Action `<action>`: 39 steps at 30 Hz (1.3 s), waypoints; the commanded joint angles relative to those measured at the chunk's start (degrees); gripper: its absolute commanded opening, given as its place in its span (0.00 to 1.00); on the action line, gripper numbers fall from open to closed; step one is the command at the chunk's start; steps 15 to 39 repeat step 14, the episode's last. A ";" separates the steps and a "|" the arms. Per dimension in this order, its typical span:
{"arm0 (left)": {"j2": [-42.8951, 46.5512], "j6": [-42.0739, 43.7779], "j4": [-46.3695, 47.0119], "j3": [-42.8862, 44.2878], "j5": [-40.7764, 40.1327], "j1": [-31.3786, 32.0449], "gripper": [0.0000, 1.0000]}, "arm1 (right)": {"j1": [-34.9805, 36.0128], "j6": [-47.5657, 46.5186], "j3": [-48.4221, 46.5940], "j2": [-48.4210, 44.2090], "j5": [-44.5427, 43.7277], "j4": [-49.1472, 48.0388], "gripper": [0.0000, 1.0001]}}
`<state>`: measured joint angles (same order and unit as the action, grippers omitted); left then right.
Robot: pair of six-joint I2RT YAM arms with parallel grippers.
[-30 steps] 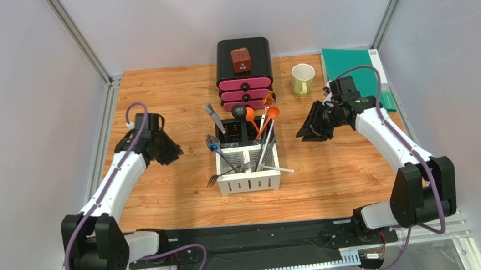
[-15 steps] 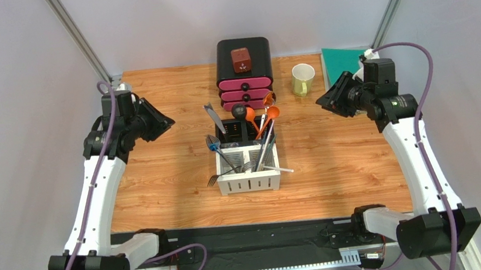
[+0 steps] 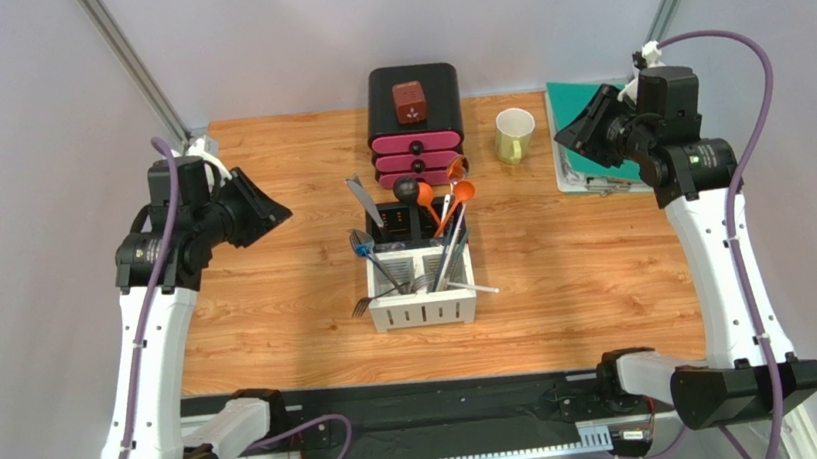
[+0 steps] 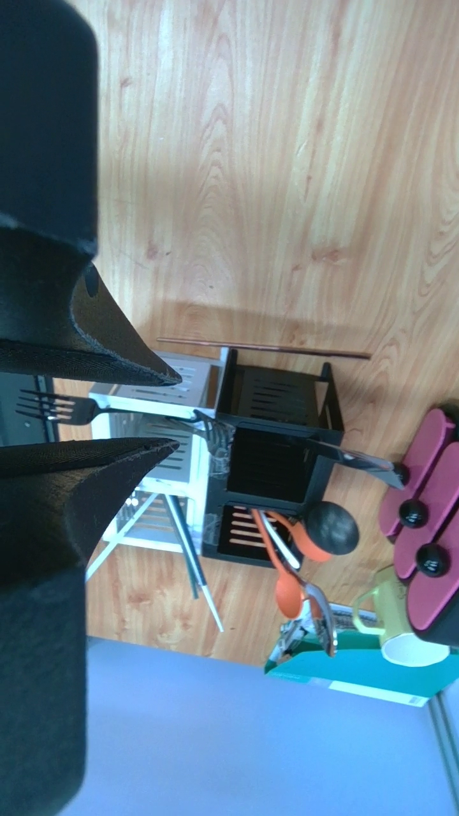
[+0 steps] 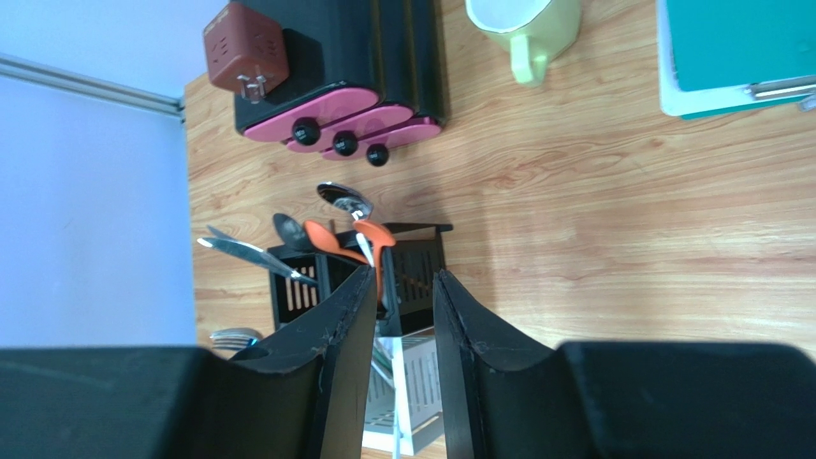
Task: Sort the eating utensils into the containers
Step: Reset both arms
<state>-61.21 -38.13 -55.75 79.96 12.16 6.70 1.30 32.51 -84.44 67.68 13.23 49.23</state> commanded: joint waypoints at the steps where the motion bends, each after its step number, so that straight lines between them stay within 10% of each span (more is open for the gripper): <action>1: 0.74 0.95 -2.44 -0.41 3.48 -0.20 0.32 | -0.33 -2.20 -4.06 1.57 -3.48 1.48 0.34; 39: 5.22 1.57 1.08 -6.40 5.94 -0.20 0.30 | -0.33 2.38 0.49 -1.40 1.71 -9.32 0.32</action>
